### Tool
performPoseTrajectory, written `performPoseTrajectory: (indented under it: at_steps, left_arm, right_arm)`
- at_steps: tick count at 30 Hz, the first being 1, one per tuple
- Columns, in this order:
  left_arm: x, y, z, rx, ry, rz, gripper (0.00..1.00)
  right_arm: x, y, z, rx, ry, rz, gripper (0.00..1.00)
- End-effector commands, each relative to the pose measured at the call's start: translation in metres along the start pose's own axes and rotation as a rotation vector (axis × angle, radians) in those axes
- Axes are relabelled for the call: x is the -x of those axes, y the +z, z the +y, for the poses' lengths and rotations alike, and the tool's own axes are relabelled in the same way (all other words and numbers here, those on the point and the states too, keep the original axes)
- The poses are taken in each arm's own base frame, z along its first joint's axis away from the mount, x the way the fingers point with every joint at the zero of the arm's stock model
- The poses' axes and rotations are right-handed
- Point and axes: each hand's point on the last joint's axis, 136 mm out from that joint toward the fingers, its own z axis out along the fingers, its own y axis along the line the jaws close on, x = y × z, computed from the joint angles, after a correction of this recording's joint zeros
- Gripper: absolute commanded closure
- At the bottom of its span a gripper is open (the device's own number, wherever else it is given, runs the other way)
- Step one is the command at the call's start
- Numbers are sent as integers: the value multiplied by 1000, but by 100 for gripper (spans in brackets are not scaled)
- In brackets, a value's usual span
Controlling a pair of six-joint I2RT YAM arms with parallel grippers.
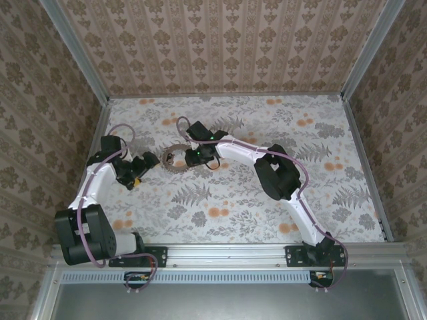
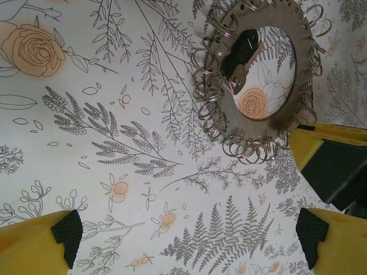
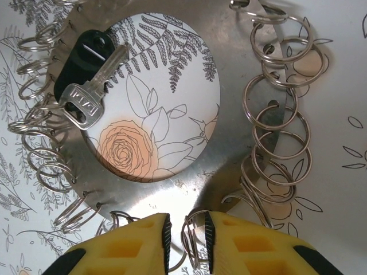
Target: Put the keys on the keyring
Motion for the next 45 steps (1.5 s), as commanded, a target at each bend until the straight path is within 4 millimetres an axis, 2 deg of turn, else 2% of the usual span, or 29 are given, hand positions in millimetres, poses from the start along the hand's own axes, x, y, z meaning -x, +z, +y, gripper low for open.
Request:
performPoseTrajectory:
  at_steps: [1, 3, 5, 11, 13, 16, 19, 22, 24, 28, 32, 34, 36, 39, 42, 45]
  left_arm:
    - [-4, -6, -3, -1, 21, 9, 0]
    - [-4, -8, -2, 2, 35, -5, 0]
    - [-5, -10, -2, 3, 45, -16, 0]
    - [-5, -12, -1, 7, 61, -32, 0]
    - [-6, -11, -1, 7, 71, -30, 0]
    - [-8, -13, -24, -122, 148, -29, 0]
    - [-5, -19, -57, -311, 183, -72, 0]
    - [1, -24, -80, -387, 277, -145, 3]
    - [2, -26, -93, -383, 385, -188, 3]
    - [8, -22, -112, -361, 535, -274, 2]
    - [7, -12, -126, -386, 659, -297, 1]
    - [-8, -3, -133, -380, 885, -285, 0]
    - [-27, 2, -137, -383, 1091, -255, 0]
    - [-51, 1, -145, -503, 1348, -219, 0]
    - [-51, 6, -146, -506, 1471, -210, 0]
    - [-68, 13, -139, -495, 1683, -150, 7]
  right_arm:
    - [-12, 13, -2, -5, 0, 32, 73]
    - [-14, 13, -2, -21, -6, 40, 69]
    - [-16, 13, -3, -32, -8, 43, 70]
    - [-13, 7, 4, -25, -35, 30, 85]
    - [-10, 1, 9, -6, -59, 16, 88]
    - [-3, -21, 29, 61, -105, -29, 89]
    - [-2, -48, 37, 67, -192, -76, 90]
    - [-17, -70, 33, 54, -332, -77, 92]
    - [-36, -76, 26, 49, -423, -53, 92]
    - [-84, -76, 5, 43, -542, 51, 93]
    - [-119, -74, -14, 18, -579, 114, 90]
    - [-129, -77, -20, 5, -591, 118, 81]
    - [-136, -82, -26, -7, -595, 114, 78]
    - [-143, -93, -36, -17, -582, 103, 68]
    - [-145, -111, -43, -16, -567, 71, 66]
    - [-155, -129, -32, 156, -588, 54, 62]
